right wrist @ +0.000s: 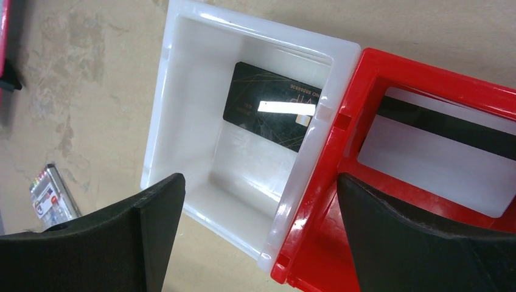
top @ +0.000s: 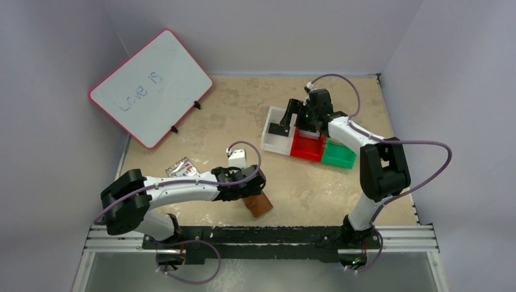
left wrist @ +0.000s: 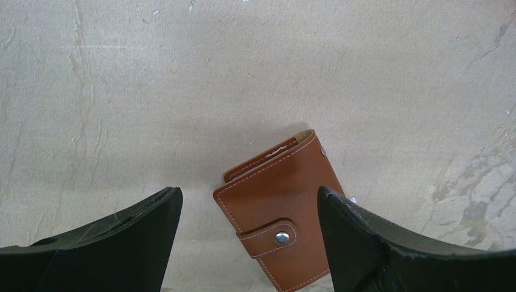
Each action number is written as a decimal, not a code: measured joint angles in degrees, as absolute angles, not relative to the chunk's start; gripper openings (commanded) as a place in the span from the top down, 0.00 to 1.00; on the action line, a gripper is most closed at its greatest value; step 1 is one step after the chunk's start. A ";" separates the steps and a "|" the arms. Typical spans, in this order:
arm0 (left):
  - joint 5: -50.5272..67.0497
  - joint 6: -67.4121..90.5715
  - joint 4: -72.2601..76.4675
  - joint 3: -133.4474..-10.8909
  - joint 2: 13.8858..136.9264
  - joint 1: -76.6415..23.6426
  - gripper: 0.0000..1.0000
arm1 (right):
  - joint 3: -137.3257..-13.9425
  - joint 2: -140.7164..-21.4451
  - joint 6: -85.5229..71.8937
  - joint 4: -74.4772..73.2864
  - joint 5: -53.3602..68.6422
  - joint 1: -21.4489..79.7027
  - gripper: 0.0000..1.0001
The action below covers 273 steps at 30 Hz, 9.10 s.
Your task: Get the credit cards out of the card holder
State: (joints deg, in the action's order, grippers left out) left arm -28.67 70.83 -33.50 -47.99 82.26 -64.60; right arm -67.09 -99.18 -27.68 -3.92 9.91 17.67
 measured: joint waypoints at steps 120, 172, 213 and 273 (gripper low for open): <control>-44.77 77.36 -27.90 -50.09 94.30 -77.21 0.94 | -11.53 -74.06 -46.24 36.97 14.39 47.62 0.52; -44.64 77.84 -11.97 -33.21 68.38 -77.28 1.00 | -18.24 -69.21 -46.89 19.09 3.95 49.23 0.45; -47.22 86.15 -29.06 -34.41 67.02 -77.28 0.84 | -23.70 -78.43 -44.56 27.77 17.56 49.74 0.75; -45.01 81.65 -31.38 -34.70 66.98 -77.28 0.51 | -27.62 -92.55 -50.78 41.08 13.58 55.88 0.62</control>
